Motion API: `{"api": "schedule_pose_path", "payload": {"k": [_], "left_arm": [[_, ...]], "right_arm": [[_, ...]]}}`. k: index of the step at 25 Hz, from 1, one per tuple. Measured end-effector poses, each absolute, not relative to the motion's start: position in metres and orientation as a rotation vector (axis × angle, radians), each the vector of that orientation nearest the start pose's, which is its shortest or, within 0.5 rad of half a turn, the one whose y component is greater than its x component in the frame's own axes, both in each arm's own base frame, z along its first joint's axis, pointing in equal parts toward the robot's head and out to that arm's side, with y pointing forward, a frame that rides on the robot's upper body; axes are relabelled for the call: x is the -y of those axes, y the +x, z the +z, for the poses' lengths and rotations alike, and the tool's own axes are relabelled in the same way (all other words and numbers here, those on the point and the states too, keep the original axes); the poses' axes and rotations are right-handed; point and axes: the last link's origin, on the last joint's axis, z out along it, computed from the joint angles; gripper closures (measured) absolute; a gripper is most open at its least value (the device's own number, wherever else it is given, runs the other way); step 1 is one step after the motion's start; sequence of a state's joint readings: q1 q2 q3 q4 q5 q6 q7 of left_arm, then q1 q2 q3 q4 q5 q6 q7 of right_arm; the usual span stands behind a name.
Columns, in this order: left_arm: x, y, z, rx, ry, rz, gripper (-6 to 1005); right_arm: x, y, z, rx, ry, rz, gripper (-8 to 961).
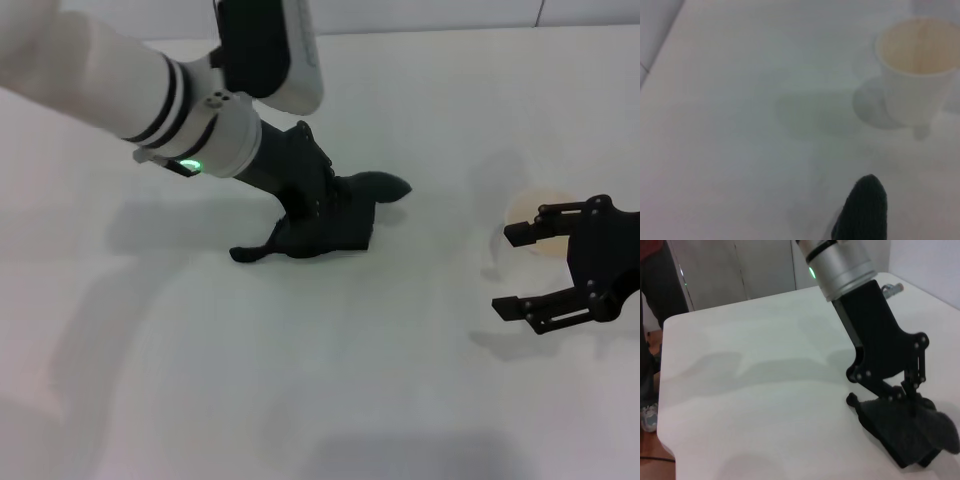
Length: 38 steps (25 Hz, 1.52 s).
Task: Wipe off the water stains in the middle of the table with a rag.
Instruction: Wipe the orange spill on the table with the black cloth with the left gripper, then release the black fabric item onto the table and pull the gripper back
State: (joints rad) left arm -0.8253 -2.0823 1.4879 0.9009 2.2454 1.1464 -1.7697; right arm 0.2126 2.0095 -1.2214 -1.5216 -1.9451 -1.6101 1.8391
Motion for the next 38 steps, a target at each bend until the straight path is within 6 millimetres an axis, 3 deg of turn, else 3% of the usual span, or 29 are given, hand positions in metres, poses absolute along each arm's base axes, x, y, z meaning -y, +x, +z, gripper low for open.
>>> {"api": "schedule_pose_path", "payload": {"k": [12, 22, 29, 38], "left_arm": [[-0.366, -0.165, -0.051, 0.049, -2.943, 0.057, 931], [-0.335, -0.202, -0.008, 0.226, -2.977, -0.28, 902], [-0.314, -0.225, 0.004, 0.361, -2.981, -0.341, 876], [-0.307, -0.243, 0.017, 0.545, -2.953, -0.328, 843]], "right_arm": [[-0.287, 0.207, 0.053, -0.347, -2.876, 0.215, 111], [-0.288, 0.207, 0.051, -0.36, -2.872, 0.223, 111], [-0.29, 0.213, 0.049, -0.4, -2.868, 0.231, 111], [-0.291, 0.212, 0.047, -0.396, -2.867, 0.231, 112]]}}
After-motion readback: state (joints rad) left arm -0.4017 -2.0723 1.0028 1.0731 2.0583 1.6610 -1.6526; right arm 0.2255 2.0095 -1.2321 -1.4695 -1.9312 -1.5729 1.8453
